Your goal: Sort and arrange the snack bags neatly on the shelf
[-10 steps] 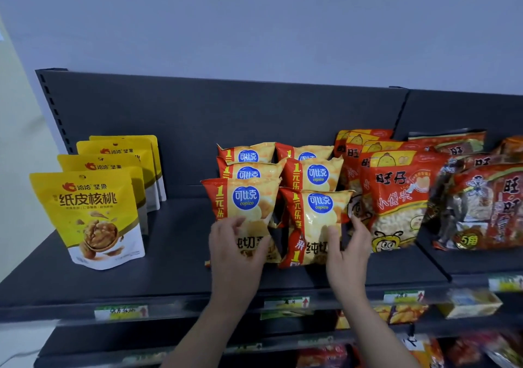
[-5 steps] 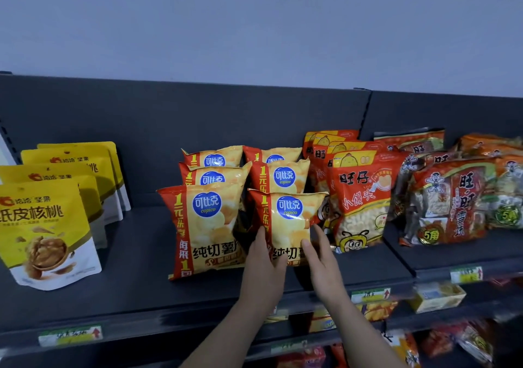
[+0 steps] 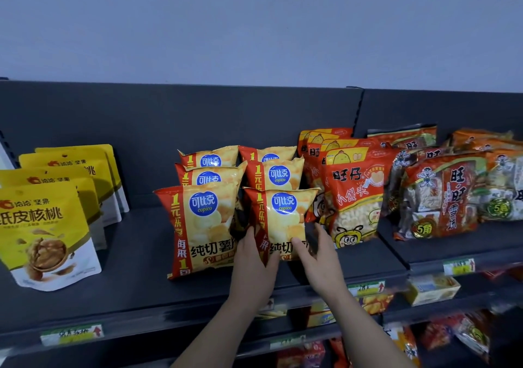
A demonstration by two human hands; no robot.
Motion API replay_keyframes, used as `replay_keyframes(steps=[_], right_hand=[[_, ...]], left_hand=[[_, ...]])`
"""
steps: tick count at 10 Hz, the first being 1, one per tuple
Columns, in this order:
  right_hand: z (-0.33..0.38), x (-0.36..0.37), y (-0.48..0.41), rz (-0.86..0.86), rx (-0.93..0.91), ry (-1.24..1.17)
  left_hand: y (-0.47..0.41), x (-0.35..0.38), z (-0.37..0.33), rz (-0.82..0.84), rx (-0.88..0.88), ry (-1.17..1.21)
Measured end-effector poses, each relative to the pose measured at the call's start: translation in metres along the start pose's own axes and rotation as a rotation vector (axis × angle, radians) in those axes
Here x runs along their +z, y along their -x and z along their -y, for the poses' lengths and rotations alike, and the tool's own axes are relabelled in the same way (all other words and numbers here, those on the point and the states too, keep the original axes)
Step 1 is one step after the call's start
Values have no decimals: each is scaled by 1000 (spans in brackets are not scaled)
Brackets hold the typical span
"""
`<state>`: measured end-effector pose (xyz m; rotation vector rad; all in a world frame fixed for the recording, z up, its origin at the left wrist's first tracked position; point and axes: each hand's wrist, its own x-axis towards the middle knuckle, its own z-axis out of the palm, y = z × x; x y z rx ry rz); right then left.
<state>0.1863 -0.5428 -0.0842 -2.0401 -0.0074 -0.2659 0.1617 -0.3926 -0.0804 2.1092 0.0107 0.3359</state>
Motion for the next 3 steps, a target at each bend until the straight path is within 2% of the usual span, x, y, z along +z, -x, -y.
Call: replay_keyframes(steps=[3], right_hand=[[22, -16, 32, -64, 16, 305]], left_hand=[[14, -32, -9, 15, 71, -84]])
